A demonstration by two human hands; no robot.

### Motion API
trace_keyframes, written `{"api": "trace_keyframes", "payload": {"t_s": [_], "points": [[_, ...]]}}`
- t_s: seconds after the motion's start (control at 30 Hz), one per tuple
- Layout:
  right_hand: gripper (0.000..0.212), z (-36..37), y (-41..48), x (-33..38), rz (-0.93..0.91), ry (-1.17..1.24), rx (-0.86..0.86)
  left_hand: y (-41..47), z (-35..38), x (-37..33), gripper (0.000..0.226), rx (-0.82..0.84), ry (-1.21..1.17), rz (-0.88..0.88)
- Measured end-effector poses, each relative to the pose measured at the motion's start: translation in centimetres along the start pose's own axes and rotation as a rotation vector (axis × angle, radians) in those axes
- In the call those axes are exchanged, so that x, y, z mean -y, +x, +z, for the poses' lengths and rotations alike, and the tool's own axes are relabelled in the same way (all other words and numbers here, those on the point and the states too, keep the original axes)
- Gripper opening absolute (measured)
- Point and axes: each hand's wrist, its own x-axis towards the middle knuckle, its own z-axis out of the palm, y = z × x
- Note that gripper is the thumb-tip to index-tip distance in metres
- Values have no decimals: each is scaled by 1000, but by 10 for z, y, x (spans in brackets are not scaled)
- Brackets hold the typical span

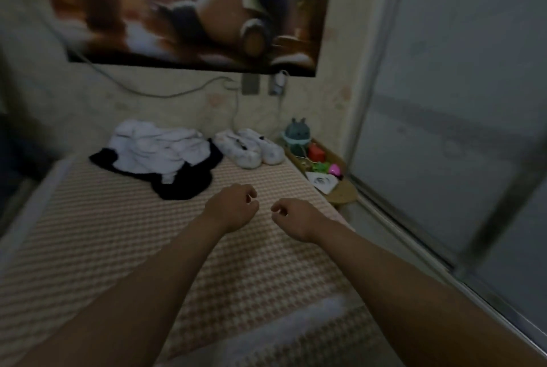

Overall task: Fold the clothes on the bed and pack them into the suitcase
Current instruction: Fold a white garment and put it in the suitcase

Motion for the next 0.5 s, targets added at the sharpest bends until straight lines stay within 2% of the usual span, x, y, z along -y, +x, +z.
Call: {"api": "trace_keyframes", "payload": {"t_s": [0.23, 0.37, 0.4, 0.5], "points": [[48, 88, 151, 78, -132, 24, 124, 34, -3, 173, 54, -35, 6, -158], [29, 139, 231, 105, -229, 41, 152, 58, 3, 240, 50, -189, 27, -172], [32, 150, 249, 111, -251, 8, 120, 65, 3, 254, 52, -218, 15, -172], [60, 174, 290, 127, -329, -128, -60, 84, -2, 288, 64, -202, -32, -206]]}}
